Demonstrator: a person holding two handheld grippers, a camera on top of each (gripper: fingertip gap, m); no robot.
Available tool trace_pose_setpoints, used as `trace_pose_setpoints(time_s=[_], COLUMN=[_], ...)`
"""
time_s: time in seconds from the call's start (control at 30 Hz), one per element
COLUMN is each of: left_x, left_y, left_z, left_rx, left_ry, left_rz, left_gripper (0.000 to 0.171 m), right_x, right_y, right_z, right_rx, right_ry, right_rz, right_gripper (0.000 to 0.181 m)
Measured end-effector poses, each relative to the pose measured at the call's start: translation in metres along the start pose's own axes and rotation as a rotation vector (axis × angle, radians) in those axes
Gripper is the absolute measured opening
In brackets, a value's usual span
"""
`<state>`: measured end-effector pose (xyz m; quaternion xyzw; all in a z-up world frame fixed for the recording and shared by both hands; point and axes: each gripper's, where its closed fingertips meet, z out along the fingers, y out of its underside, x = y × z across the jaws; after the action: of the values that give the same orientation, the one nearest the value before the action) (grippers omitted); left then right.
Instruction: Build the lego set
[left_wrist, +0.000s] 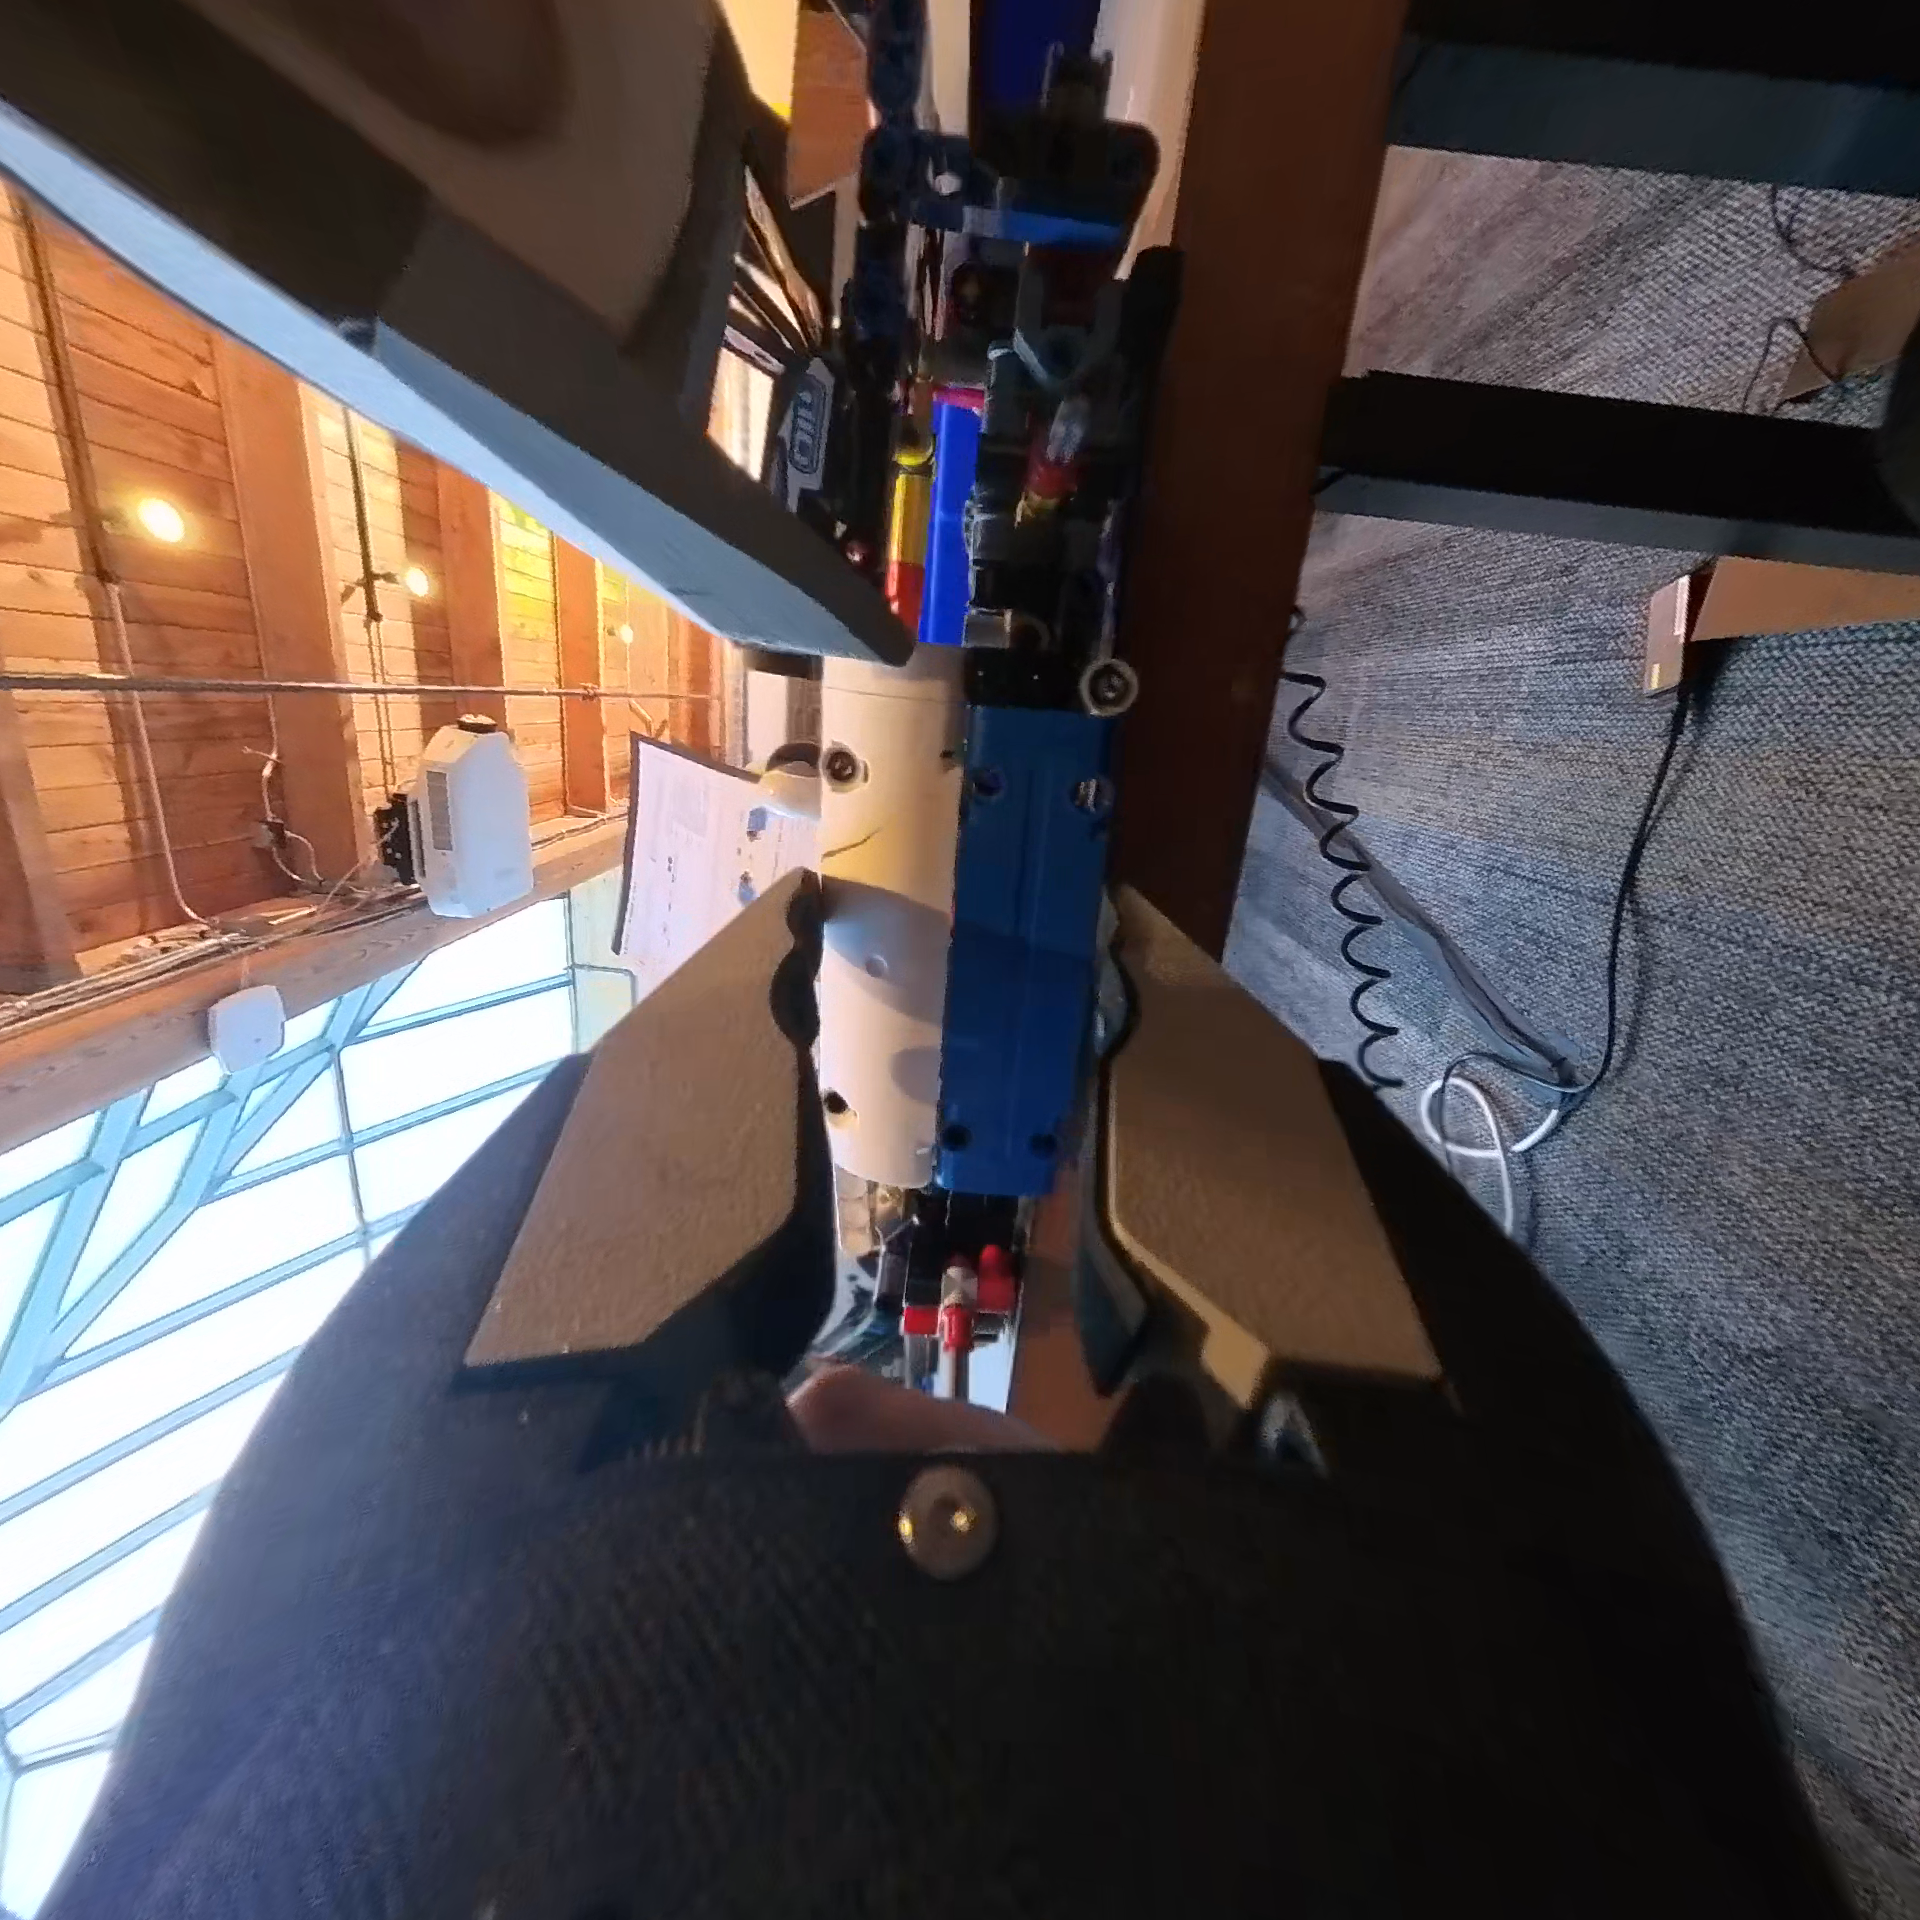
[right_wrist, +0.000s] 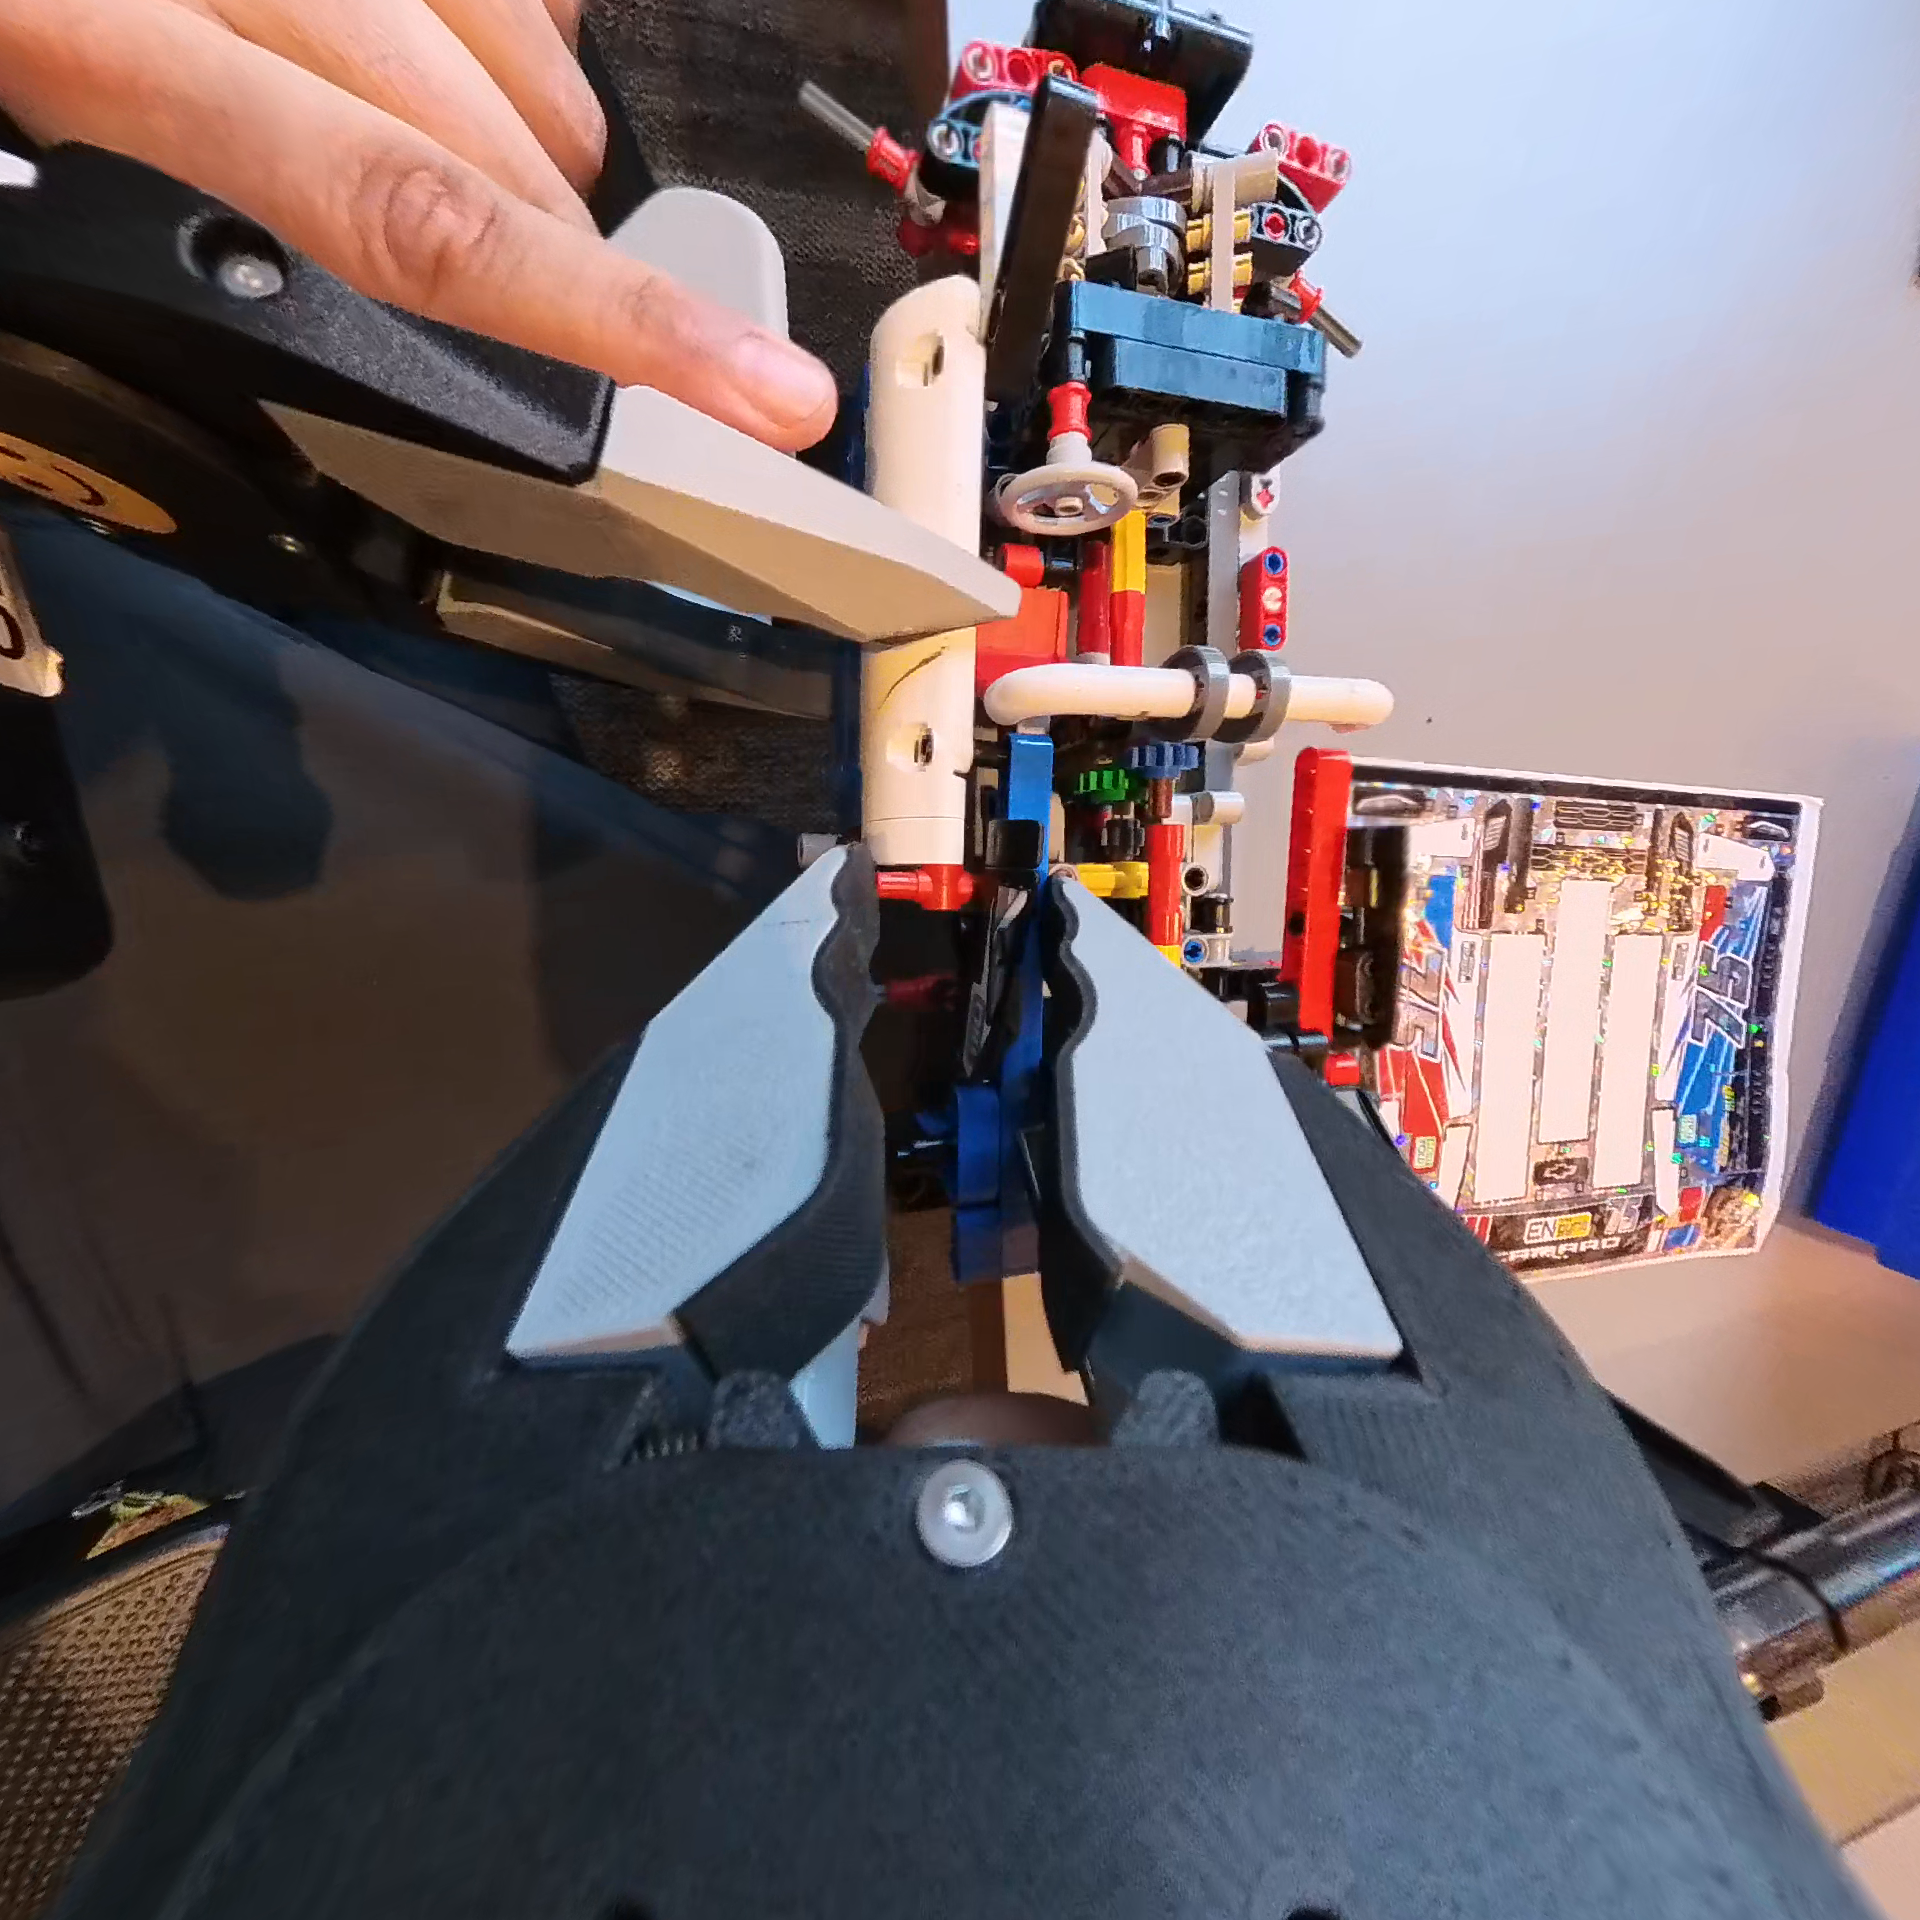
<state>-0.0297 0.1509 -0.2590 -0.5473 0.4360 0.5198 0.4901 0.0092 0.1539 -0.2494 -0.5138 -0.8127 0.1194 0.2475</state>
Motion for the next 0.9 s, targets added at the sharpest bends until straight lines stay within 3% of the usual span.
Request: trace_pose_setpoints(time_s=[0.47, 0.8, 0.9], left_x=[0.0021, 0.0014, 0.0022], left_y=[0.0025, 0.0037, 0.0043], left_z=[0.0058, 0.0078, 0.0086], left_rx=[-0.031, -0.087, -0.103], left_ry=[0.026, 0.073, 0.069], left_rz=[-0.012, -0.032, -0.014], left_gripper=[0.051, 0.05, 0.051], right_x=[0.0048, 0.0078, 0.0088], right_y=[0.0004, -0.0014, -0.0013], right_z=[0.0027, 0.0015, 0.0032], right_rx=[0.027, 0.075, 0.067], right_ry=[0.086, 0.044, 0.125], right_rz=[-0.111, -0.036, -0.138], right_gripper=[0.029, 0.028, 0.027])
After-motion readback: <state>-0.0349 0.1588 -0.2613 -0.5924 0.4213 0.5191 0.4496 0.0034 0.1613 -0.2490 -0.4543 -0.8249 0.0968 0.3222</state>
